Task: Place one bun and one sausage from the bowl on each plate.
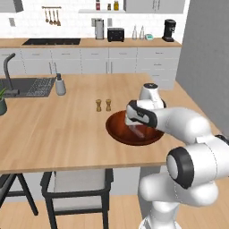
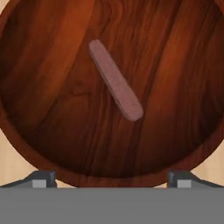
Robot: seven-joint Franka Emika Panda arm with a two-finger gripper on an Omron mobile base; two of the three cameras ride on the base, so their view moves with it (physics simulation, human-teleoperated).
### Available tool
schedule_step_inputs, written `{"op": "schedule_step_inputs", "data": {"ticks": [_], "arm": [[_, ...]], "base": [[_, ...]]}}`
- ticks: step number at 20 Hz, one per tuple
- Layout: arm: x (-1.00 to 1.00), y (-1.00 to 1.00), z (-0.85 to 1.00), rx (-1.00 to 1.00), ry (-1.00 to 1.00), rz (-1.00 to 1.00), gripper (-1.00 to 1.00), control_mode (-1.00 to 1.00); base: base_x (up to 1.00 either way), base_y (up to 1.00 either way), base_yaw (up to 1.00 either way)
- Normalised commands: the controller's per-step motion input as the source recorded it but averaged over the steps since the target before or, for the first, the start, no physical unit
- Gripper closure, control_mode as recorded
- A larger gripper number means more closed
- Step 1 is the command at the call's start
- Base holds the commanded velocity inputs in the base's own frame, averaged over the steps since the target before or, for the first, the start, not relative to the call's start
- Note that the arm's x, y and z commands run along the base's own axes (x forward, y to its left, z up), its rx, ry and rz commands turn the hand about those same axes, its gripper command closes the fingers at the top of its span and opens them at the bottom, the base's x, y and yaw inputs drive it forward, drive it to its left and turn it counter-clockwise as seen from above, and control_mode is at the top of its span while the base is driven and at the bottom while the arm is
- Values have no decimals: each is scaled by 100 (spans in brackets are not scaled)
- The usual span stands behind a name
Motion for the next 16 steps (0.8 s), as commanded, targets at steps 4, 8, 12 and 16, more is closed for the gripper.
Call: {"op": "schedule_step_inputs", "data": {"ticks": [4,8,12,16], "arm": [[65,-25,-76,-5,0,11,-100,-100],[57,-5,-74,0,-12,11,-100,-100],[40,0,-17,0,-3,0,-100,-100],[19,0,-20,-2,1,0,-100,-100]], "base": [[0,0,0],[0,0,0],[0,0,0],[0,0,0]]}}
